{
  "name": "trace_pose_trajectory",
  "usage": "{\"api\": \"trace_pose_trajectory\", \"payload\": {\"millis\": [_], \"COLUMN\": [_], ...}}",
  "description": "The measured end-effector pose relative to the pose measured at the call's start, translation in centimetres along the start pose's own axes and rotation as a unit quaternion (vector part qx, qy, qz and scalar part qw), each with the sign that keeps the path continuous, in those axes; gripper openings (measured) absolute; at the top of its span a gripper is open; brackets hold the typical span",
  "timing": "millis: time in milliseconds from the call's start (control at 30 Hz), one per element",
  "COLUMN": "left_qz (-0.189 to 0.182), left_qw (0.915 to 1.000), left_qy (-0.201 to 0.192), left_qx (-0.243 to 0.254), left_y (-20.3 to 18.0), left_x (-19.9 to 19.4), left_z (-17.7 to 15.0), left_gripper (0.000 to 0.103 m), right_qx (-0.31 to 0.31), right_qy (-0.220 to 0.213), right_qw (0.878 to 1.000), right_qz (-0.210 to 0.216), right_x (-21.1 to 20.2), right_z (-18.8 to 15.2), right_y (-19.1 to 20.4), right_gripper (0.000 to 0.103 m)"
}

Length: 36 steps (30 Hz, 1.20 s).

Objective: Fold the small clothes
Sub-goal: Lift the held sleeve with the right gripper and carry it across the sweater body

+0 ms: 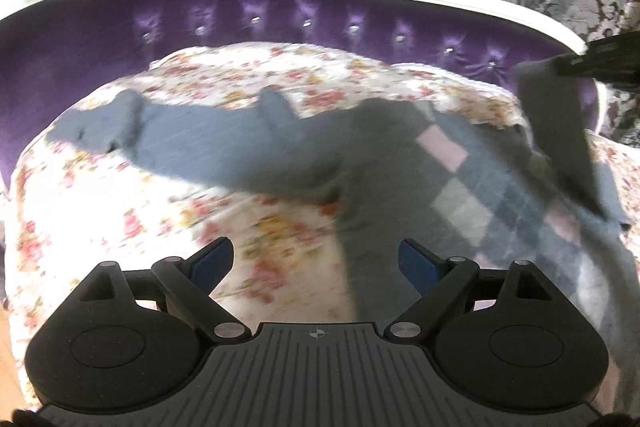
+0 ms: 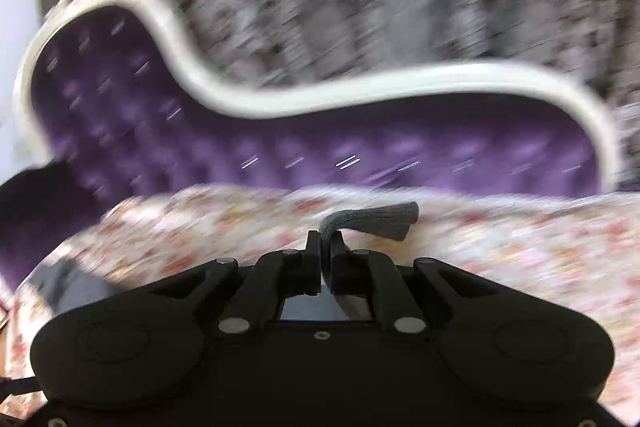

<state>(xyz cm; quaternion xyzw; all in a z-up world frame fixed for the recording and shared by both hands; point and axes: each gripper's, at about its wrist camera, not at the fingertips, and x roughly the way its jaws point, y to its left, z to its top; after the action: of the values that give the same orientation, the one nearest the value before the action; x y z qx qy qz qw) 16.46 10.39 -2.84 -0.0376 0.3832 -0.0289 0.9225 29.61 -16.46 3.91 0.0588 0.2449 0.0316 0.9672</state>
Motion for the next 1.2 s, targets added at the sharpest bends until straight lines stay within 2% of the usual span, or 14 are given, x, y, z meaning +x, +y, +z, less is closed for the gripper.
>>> {"api": "trace_pose_trajectory", "payload": {"millis": [200, 267, 300, 400, 433, 467, 500, 533, 633, 867, 967, 1067, 1200], "left_qz": [0.011, 0.009, 0.007, 0.004, 0.003, 0.002, 0.001, -0.002, -0.014, -0.058, -0.091, -0.119, -0.103], "left_qw": [0.9997, 0.9996, 0.9995, 0.9995, 0.9996, 0.9996, 0.9997, 0.9997, 0.9998, 0.9981, 0.9948, 0.991, 0.9924], "left_qy": [0.011, 0.015, 0.018, 0.021, 0.022, 0.021, 0.021, 0.02, 0.014, 0.02, 0.04, 0.049, 0.051], "left_qx": [-0.019, -0.022, -0.024, -0.022, -0.02, -0.017, -0.015, -0.012, -0.001, 0.0, -0.019, -0.037, -0.044], "left_y": [2.4, 2.9, 3.0, 3.0, 2.9, 2.7, 2.5, 2.2, 1.1, -1.5, -2.3, -3.2, -4.0], "left_x": [0.2, 0.3, 0.5, 0.8, 1.0, 1.1, 1.2, 1.3, 1.7, 4.8, 6.8, 8.6, 11.1], "left_z": [-0.8, -1.1, -1.1, -1.2, -1.1, -0.9, -0.8, -0.6, 0.2, 2.6, 3.6, 4.3, 5.5], "left_gripper": [0.09, 0.09, 0.09, 0.09, 0.09, 0.09, 0.09, 0.09, 0.09, 0.088, 0.078, 0.077, 0.077], "right_qx": [-0.037, -0.054, -0.061, -0.071, -0.074, -0.075, -0.075, -0.074, -0.067, -0.026, -0.017, -0.01, -0.004], "right_qy": [0.059, 0.071, 0.076, 0.085, 0.085, 0.083, 0.076, 0.063, 0.034, -0.005, -0.008, -0.009, -0.01], "right_qw": [0.996, 0.995, 0.994, 0.989, 0.986, 0.984, 0.984, 0.983, 0.985, 0.995, 0.997, 0.998, 0.999], "right_qz": [0.047, 0.048, 0.052, 0.099, 0.122, 0.137, 0.146, 0.154, 0.153, 0.099, 0.074, 0.059, 0.053], "right_x": [6.5, 7.5, 8.0, 7.9, 7.5, 7.3, 6.7, 5.9, 3.4, -1.1, -2.5, -3.5, -4.3], "right_z": [-5.2, -6.9, -7.5, -9.4, -9.8, -10.0, -10.3, -10.5, -10.5, -10.6, -11.2, -12.1, -13.2], "right_y": [7.6, 9.1, 9.8, 10.3, 10.2, 10.1, 9.9, 9.6, 8.0, 1.8, -0.4, -1.9, -3.0], "right_gripper": [0.011, 0.013, 0.017, 0.022, 0.032, 0.055, 0.07, 0.073, 0.072, 0.072, 0.072, 0.072, 0.072]}}
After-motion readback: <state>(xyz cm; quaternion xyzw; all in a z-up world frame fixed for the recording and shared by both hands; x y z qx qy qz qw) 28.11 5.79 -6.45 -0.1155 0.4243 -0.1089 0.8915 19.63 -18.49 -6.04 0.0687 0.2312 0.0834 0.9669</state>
